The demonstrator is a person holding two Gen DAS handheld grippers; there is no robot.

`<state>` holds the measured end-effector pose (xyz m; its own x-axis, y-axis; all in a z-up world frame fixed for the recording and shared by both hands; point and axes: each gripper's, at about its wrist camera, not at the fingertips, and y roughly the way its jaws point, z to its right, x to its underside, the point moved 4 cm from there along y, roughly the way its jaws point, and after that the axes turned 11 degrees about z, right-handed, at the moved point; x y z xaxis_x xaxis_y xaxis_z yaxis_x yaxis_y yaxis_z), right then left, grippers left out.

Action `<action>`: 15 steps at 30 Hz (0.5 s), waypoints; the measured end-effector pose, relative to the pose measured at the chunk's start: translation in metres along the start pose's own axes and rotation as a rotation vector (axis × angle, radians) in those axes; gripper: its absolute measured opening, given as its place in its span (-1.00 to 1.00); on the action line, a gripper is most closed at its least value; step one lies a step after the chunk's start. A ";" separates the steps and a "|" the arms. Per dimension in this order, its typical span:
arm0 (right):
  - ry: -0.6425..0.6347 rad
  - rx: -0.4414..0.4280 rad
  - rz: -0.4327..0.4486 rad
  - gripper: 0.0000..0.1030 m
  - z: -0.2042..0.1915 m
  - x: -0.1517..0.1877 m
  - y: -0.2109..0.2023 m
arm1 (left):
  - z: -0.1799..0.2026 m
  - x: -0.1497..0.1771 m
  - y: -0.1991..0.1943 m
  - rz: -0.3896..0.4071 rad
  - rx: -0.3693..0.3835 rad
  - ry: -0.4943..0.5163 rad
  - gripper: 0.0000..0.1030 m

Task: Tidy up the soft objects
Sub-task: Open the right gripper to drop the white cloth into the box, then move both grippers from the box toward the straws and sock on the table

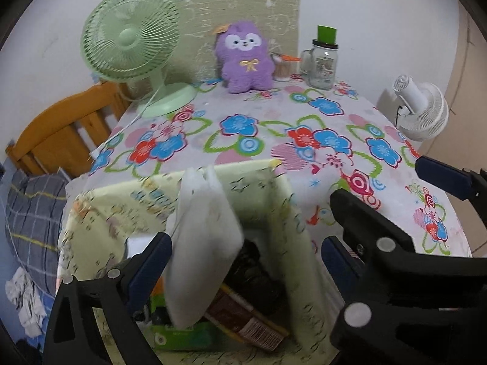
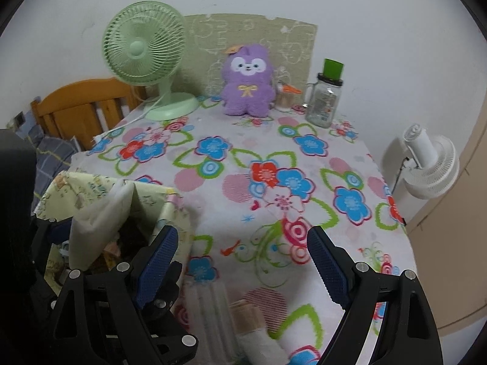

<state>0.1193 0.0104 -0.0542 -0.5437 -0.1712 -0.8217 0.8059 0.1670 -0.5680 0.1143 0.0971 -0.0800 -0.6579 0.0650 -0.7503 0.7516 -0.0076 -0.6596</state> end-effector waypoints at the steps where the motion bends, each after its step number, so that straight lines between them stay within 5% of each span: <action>1: -0.001 -0.009 0.000 0.73 -0.003 0.000 0.000 | -0.003 0.002 -0.002 0.001 -0.004 -0.007 0.94; 15: -0.003 -0.021 0.029 0.73 -0.007 0.013 -0.030 | 0.005 0.017 -0.037 0.035 0.017 -0.023 0.94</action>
<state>0.0861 0.0102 -0.0480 -0.5194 -0.1685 -0.8378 0.8163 0.1919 -0.5447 0.0752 0.0933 -0.0687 -0.6321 0.0412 -0.7738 0.7735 -0.0265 -0.6333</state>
